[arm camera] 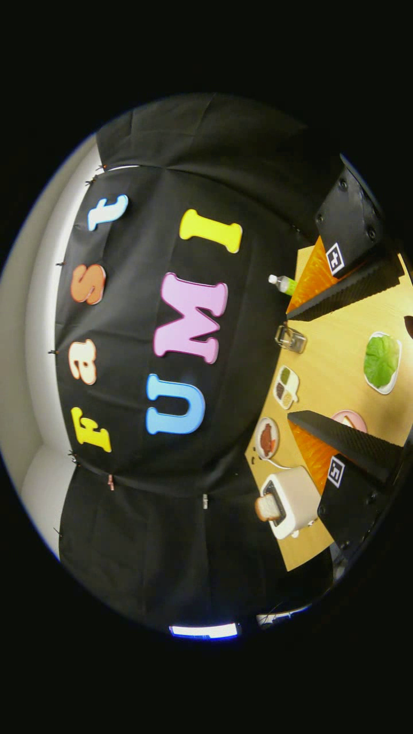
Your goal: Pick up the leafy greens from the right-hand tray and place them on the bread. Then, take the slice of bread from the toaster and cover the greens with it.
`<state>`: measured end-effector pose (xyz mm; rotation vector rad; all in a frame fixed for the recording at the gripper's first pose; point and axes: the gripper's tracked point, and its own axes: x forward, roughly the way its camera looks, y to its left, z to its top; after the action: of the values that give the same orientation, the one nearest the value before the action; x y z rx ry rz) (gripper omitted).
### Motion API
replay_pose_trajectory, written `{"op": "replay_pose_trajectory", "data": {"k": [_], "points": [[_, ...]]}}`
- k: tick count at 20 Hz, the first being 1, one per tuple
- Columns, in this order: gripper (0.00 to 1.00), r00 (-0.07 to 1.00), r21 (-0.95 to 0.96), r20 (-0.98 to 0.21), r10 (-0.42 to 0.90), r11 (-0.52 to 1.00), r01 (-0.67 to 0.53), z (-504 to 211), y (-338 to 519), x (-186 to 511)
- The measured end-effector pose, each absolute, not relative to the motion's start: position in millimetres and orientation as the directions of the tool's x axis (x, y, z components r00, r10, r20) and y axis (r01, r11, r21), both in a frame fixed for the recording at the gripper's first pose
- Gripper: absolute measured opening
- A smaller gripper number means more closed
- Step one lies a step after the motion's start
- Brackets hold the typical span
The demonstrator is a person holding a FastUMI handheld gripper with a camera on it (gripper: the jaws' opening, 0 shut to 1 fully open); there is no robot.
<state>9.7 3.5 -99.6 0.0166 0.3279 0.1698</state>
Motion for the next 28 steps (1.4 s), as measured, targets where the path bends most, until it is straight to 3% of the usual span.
{"op": "replay_pose_trajectory", "data": {"k": [5,9,12,24,28], "points": [[0.96,0.793,0.042,-0.568,0.219,0.97,-0.238,-210,-2,-5],[0.85,0.666,0.072,-0.698,0.265,0.951,-0.302,-294,5,-13],[0.86,0.565,0.079,-0.785,0.254,0.946,-0.316,-354,2,-20],[0.77,0.35,0.192,-0.894,0.281,0.944,-0.268,-455,5,-23],[0.66,0.336,0.176,-0.905,0.261,0.949,-0.262,-465,-1,-23]]}}
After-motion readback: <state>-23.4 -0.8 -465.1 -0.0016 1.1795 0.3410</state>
